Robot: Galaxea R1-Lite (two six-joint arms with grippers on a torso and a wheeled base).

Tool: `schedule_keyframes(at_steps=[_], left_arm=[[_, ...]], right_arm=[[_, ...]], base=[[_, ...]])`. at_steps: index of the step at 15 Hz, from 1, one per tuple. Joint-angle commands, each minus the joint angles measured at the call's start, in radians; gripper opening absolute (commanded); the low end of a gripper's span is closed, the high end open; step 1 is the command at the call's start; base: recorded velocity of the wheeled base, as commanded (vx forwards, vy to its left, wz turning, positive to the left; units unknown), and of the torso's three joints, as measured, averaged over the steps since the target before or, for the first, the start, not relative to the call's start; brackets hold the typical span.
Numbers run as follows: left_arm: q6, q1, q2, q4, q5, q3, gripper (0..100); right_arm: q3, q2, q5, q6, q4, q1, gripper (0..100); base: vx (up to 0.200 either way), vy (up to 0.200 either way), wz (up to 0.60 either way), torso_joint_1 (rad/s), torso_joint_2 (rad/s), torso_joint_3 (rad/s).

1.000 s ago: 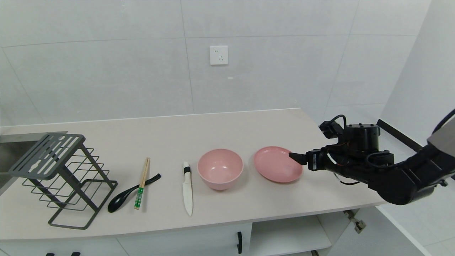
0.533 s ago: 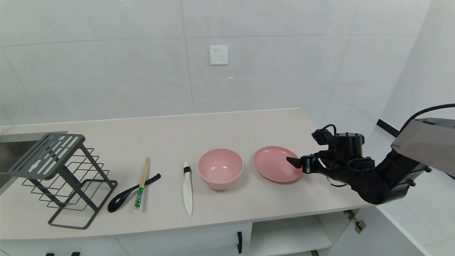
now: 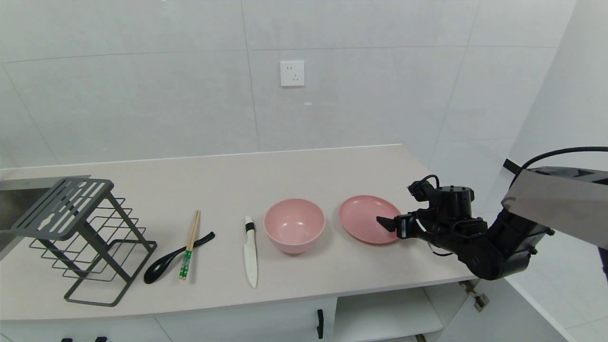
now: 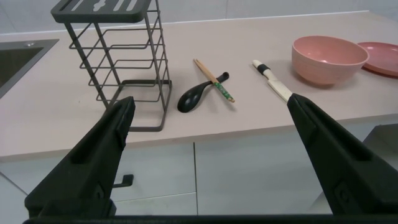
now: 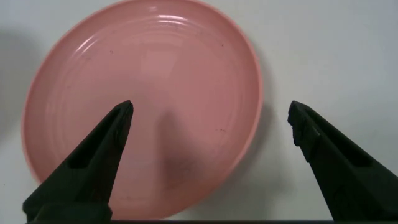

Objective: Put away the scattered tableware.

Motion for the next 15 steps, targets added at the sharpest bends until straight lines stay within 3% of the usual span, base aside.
schedule_keyframes(at_steps=[1,7,8,12,15], left_arm=[[0.001,0.0,0.001,0.0,0.0,0.0,100],[-0.001,0.0,0.001,0.0,0.0,0.0,100],[-0.001,0.0,0.001,0.0,0.0,0.0,100],[-0.001,0.0,0.001,0.0,0.0,0.0,100],[-0.001,0.0,0.001,0.0,0.0,0.0,100]], right_arm=[[0.0,0.022,0.001,0.0,-0.009,0.003,100],[0.0,0.072,0.004,0.002,-0.062,0.04,100],[0.0,0.08,0.002,0.002,-0.061,0.037,0],[0.009,0.083,0.001,0.002,-0.07,0.02,0],[0.045,0.032,0.005,0.06,-0.196,-0.003,0]], base=[[0.0,0.0,0.0,0.0,0.0,0.0],[0.0,0.0,0.0,0.0,0.0,0.0],[0.0,0.0,0.0,0.0,0.0,0.0],[0.0,0.0,0.0,0.0,0.0,0.0],[0.0,0.0,0.0,0.0,0.0,0.0]])
